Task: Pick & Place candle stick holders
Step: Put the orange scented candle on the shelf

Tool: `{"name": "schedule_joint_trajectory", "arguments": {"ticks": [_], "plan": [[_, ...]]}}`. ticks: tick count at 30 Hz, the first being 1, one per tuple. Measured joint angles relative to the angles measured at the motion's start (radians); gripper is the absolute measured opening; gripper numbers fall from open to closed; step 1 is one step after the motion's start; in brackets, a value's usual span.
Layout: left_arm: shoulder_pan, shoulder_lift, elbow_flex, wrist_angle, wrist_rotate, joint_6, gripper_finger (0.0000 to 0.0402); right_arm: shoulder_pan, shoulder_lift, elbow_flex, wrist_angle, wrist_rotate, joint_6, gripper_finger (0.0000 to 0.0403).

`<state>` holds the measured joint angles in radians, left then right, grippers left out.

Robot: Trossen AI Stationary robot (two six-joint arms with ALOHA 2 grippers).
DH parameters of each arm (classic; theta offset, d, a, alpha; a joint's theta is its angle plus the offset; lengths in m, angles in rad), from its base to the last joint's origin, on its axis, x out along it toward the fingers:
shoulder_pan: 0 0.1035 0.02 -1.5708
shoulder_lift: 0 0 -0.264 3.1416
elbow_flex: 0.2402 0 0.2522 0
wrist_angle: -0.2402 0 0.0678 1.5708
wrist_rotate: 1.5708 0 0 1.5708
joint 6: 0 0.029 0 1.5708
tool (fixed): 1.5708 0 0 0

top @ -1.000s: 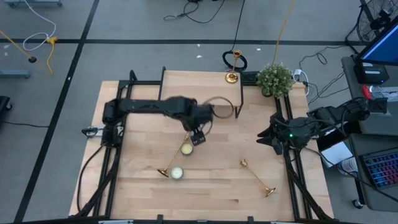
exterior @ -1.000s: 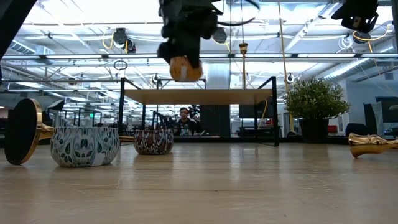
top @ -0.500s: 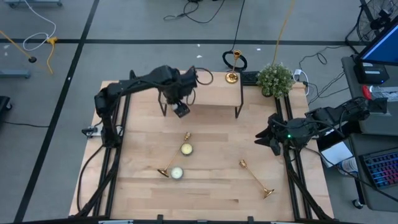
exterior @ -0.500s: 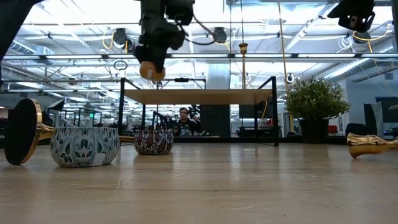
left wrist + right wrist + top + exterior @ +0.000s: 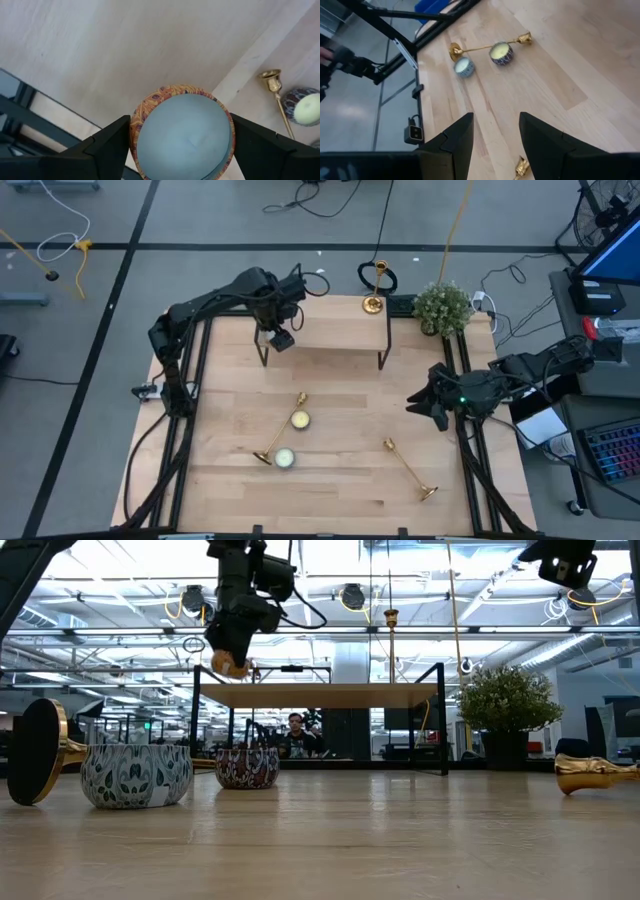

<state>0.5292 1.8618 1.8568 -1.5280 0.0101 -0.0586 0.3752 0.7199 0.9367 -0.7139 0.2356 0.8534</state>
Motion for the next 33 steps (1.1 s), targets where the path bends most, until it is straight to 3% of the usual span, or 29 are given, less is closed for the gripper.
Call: {"name": "schedule_joint_trajectory", "arguments": {"ticks": [19, 33], "plan": [[0.068, 0.000, 0.000, 0.024, 0.017, 0.073, 0.0296, 0.000, 0.016, 0.000, 0.104, 0.029, -0.011, 0.0157], [0.058, 0.000, 0.000, 0.047, 0.044, 0.056, 0.0296, 0.000, 0.016, 0.000, 0.113, 0.031, -0.019, 0.0157]]}}
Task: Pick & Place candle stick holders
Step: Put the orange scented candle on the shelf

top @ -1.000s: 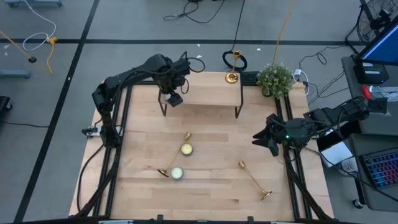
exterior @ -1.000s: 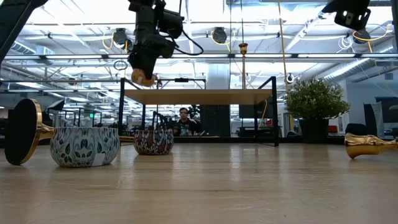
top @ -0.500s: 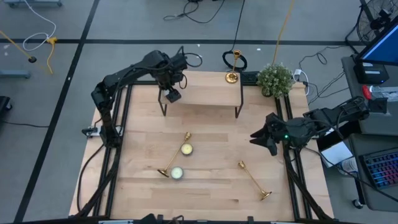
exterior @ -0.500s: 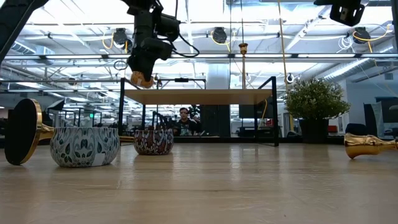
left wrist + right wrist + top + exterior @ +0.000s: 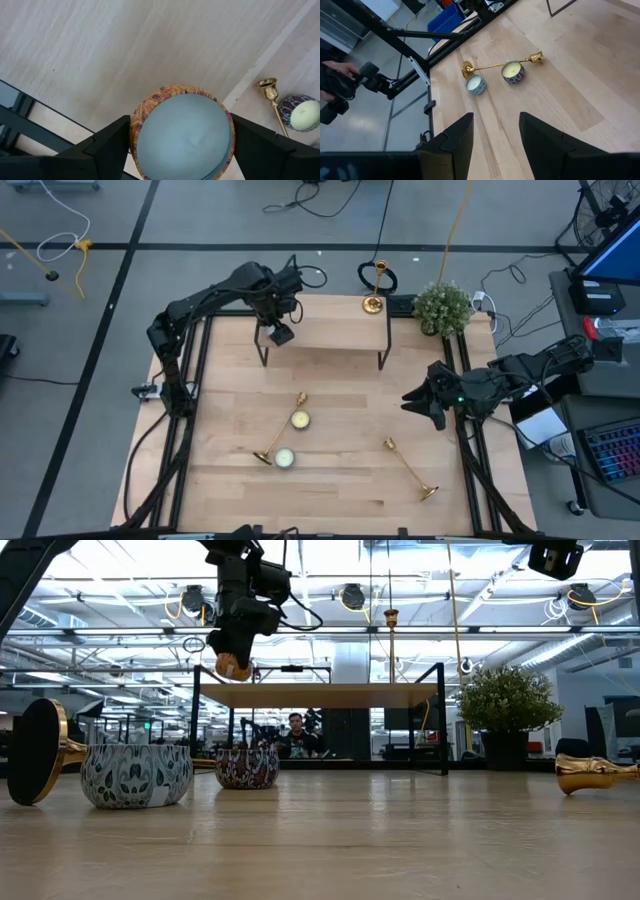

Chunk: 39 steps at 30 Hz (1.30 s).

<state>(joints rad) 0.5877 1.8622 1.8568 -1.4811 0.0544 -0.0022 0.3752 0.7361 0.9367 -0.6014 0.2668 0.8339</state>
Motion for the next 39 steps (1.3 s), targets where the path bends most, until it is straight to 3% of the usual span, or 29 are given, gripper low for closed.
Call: {"name": "schedule_joint_trajectory", "arguments": {"ticks": [18, 32, 39], "plan": [[-0.001, -0.005, -0.087, 0.047, 0.022, -0.019, 0.0311, 0.000, 0.000, 0.000, 0.000, -0.001, -0.009, 0.0157], [-0.015, 0.004, -0.093, 0.039, -0.079, -0.002, 0.0328, 0.000, 0.000, 0.000, 0.000, -0.002, -0.005, 0.0157], [-0.015, 0.003, -0.093, 0.042, -0.084, -0.001, 0.0309, 0.000, 0.000, 0.000, 0.000, -0.002, -0.007, 0.0157]]}}
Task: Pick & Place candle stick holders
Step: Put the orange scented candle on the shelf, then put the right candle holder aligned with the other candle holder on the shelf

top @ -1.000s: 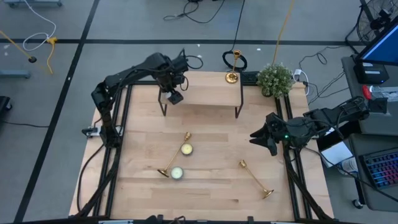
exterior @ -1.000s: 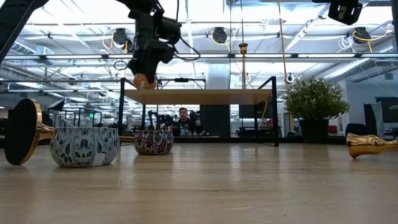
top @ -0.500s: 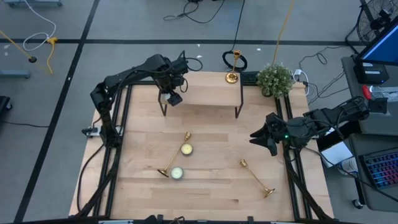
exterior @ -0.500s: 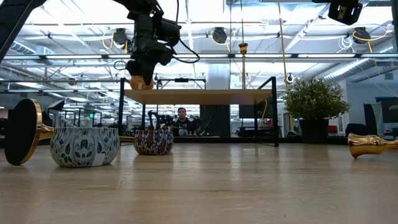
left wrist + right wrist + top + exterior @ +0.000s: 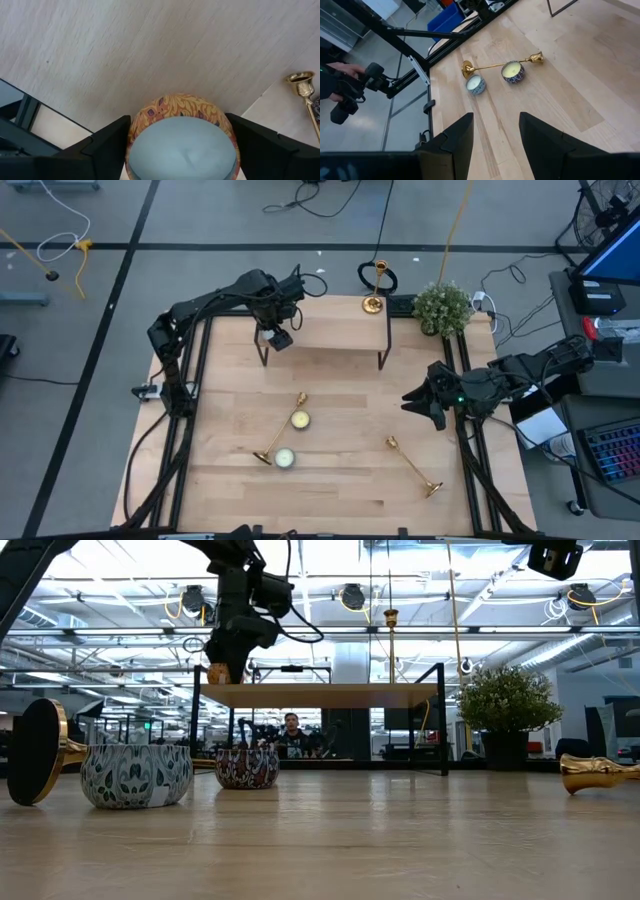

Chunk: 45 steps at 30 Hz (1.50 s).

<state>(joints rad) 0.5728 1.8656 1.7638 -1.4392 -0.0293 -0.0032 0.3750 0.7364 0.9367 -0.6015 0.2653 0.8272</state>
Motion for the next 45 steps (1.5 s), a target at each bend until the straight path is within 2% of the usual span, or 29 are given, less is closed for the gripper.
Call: {"name": "schedule_joint_trajectory", "arguments": {"ticks": [3, 10, 22, 30, 45], "plan": [[0.000, 0.000, 0.000, -0.003, 0.002, 0.000, 0.0312, 0.000, 0.000, 0.000, 0.000, 0.000, -0.001, 0.0157], [-0.012, -0.001, 0.001, -0.009, -0.010, -0.006, 0.0347, 0.000, 0.000, 0.000, 0.000, 0.000, -0.001, 0.0157], [-0.027, -0.002, 0.002, -0.008, -0.032, -0.001, 0.0314, 0.000, 0.000, 0.000, 0.000, 0.000, -0.002, 0.0157], [-0.020, -0.002, 0.007, -0.009, -0.061, 0.002, 0.0338, 0.000, 0.000, 0.000, 0.000, 0.000, -0.002, 0.0157], [-0.018, -0.003, 0.094, -0.017, -0.053, -0.006, 0.0340, -0.001, 0.000, 0.000, 0.000, 0.003, -0.002, 0.0157]]}}
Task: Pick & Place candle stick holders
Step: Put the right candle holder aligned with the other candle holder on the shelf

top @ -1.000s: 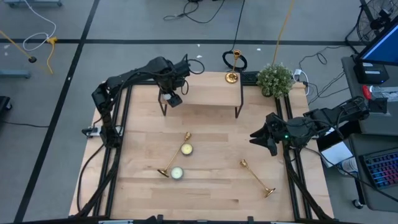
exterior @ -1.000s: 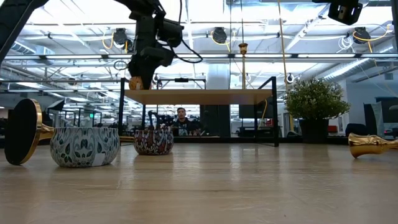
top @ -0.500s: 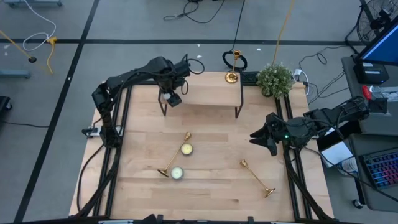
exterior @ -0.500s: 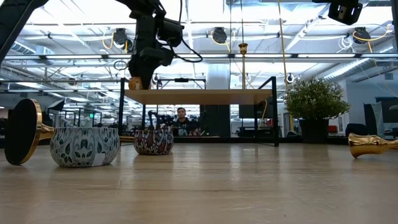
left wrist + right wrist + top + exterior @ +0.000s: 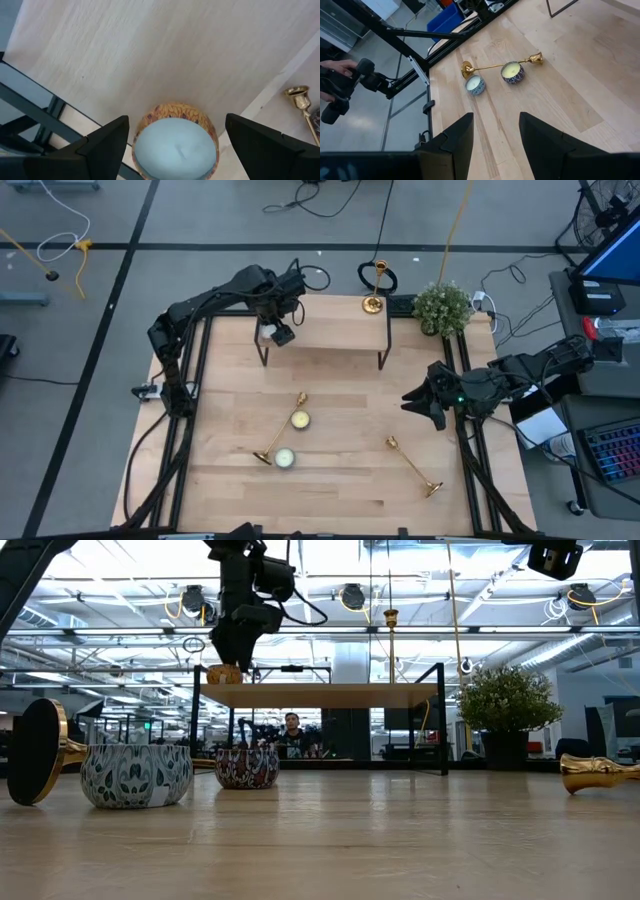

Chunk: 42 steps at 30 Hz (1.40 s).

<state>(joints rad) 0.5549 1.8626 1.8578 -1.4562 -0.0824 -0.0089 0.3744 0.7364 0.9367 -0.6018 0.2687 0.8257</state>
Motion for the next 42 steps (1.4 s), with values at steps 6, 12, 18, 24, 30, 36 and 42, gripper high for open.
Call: {"name": "schedule_joint_trajectory", "arguments": {"ticks": [6, 12, 18, 24, 30, 36, 42], "plan": [[0.000, 0.000, 0.045, 0.004, -0.002, -0.003, 0.0340, 0.000, 0.000, 0.000, 0.000, 0.000, 0.000, 0.0157], [0.000, 0.000, 0.164, 0.088, -0.014, -0.056, 0.0340, 0.000, 0.000, 0.000, 0.000, 0.020, 0.000, 0.0157], [0.006, 0.000, 0.362, 0.379, 0.120, -0.248, 0.0334, 0.000, 0.000, 0.000, 0.000, 0.019, 0.000, 0.0157], [-0.020, -0.003, 0.443, 0.673, 0.533, -0.420, 0.0280, 0.000, 0.000, 0.000, 0.012, 0.019, 0.006, 0.0157], [-0.122, -0.003, 0.443, 0.694, 0.858, -0.479, 0.0209, 0.000, 0.000, 0.000, 0.055, 0.016, -0.006, 0.0157], [-0.302, 0.000, 0.443, 0.457, 0.895, -0.385, 0.0148, 0.000, 0.000, 0.000, 0.061, 0.016, -0.011, 0.0157], [-0.476, 0.000, 0.443, 0.206, 0.780, -0.362, 0.0104, 0.000, 0.000, 0.000, 0.061, 0.015, -0.026, 0.0157]]}}
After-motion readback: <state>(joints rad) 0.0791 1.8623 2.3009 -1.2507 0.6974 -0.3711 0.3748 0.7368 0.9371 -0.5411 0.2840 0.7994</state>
